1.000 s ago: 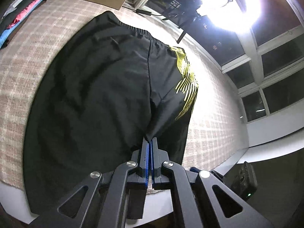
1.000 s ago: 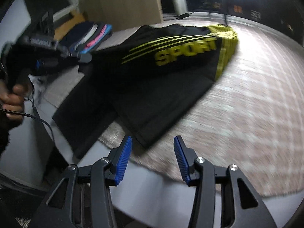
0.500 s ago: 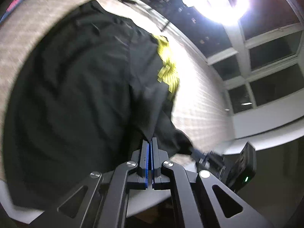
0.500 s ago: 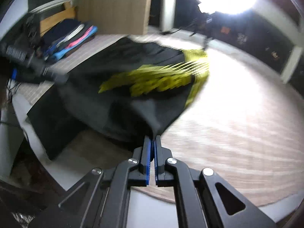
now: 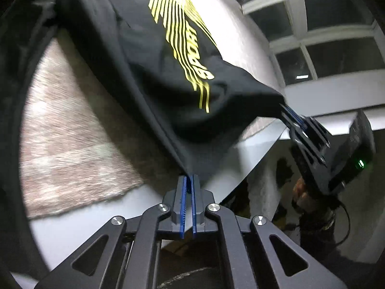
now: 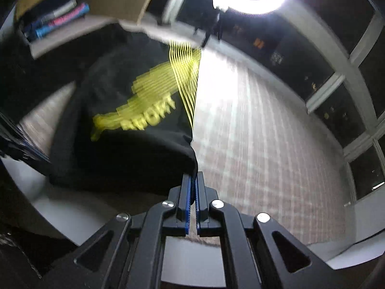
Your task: Fold clothes
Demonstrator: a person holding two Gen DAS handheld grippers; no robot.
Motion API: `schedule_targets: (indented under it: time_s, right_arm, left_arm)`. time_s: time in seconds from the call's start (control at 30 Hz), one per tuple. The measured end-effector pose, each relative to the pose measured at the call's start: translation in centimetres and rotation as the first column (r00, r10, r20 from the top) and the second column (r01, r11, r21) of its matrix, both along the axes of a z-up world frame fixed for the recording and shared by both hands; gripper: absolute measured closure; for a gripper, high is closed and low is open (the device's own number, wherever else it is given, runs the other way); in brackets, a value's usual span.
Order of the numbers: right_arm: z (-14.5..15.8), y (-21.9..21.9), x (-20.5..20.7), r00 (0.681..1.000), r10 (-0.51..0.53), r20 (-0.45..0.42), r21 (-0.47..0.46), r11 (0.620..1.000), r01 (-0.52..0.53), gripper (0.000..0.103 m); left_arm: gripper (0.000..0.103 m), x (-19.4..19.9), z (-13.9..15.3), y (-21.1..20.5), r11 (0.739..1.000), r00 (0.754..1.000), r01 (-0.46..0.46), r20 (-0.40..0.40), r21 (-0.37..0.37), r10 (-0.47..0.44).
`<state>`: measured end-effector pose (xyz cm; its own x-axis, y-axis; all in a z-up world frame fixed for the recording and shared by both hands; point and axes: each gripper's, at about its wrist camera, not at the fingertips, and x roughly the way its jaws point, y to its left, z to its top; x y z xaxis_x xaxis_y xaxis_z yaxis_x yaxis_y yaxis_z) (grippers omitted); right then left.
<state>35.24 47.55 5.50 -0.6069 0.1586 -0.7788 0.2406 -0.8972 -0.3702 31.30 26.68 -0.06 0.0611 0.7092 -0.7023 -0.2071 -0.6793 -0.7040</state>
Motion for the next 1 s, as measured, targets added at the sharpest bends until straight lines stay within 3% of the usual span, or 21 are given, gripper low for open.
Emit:
schedule_targets:
  time_s: [0.07, 0.17, 0.27, 0.33, 0.4, 0.43, 0.47, 0.5, 0.6, 0.8, 0.9, 1.0]
  right_arm:
    - [-0.9, 0.9, -0.5, 0.999, -0.007, 0.052, 0.000, 1.000, 0.007, 0.100]
    - [-0.5, 2.2, -0.3, 0.994, -0.001, 0.109, -0.029, 1.000, 0.005, 0.099]
    - [1.1, 4.2, 0.4, 0.991, -0.027, 0.129, -0.139, 0.989, 0.045, 0.094]
    - [2.2, 5.8, 0.3, 0.990, -0.067, 0.120, -0.296, 0.950, 0.100, 0.094]
    - [1.8, 5.9, -0.3, 0.988, -0.072, 0.136, -0.365, 0.924, 0.118, 0.086]
    - [1.6, 5.9, -0.6, 0.987, -0.074, 0.145, -0.397, 0.909, 0.126, 0.075]
    - [1.0, 5.9, -1.3, 0.984, -0.078, 0.159, -0.400, 0.906, 0.136, 0.071]
    - [0.2, 6.0, -2.4, 0.981, -0.074, 0.180, -0.415, 0.898, 0.143, 0.071]
    - [-1.4, 6.2, -5.6, 0.968, -0.066, 0.242, -0.457, 0.872, 0.174, 0.071]
    - [3.0, 7.0, -14.4, 0.990, -0.026, 0.139, -0.543, 0.834, 0.098, 0.071]
    - [5.1, 7.0, -20.4, 0.992, 0.013, 0.123, -0.583, 0.810, 0.061, 0.071]
    - [5.9, 6.4, -26.0, 0.991, 0.030, 0.128, -0.597, 0.800, 0.053, 0.071]
  left_arm:
    - [0.099, 0.3, 0.3, 0.1, 1.000, 1.000, 0.003, -0.001, 0.004, -0.003]
    - [0.082, 1.1, 1.8, -1.4, 1.000, 1.000, -0.006, -0.008, 0.011, 0.007]
    - [0.076, 1.9, 4.5, -6.2, 0.993, 0.989, -0.114, -0.103, -0.044, 0.109]
    - [0.071, 2.3, 5.8, -11.3, 0.960, 0.957, -0.254, -0.175, -0.114, 0.233]
    - [0.071, 2.5, 6.0, -15.3, 0.918, 0.922, -0.360, -0.215, -0.165, 0.323]
    - [0.071, 2.3, 5.8, -17.0, 0.897, 0.907, -0.403, -0.212, -0.181, 0.365]
    - [0.071, 2.2, 5.6, -18.2, 0.880, 0.893, -0.438, -0.204, -0.185, 0.402]
    - [0.071, 2.0, 5.4, -18.2, 0.880, 0.890, -0.444, -0.195, -0.170, 0.411]
    - [0.071, 1.2, 5.5, -13.9, 0.918, 0.919, -0.366, -0.212, -0.153, 0.331]
    - [0.068, -1.3, 6.2, 0.4, 0.986, 0.961, -0.153, -0.240, -0.063, 0.134]
    - [0.067, -3.3, 6.2, 7.7, 0.992, 0.953, -0.080, -0.299, -0.096, 0.048]
    - [0.065, -5.0, 5.4, 11.5, 0.988, 0.950, -0.069, -0.311, -0.139, 0.022]
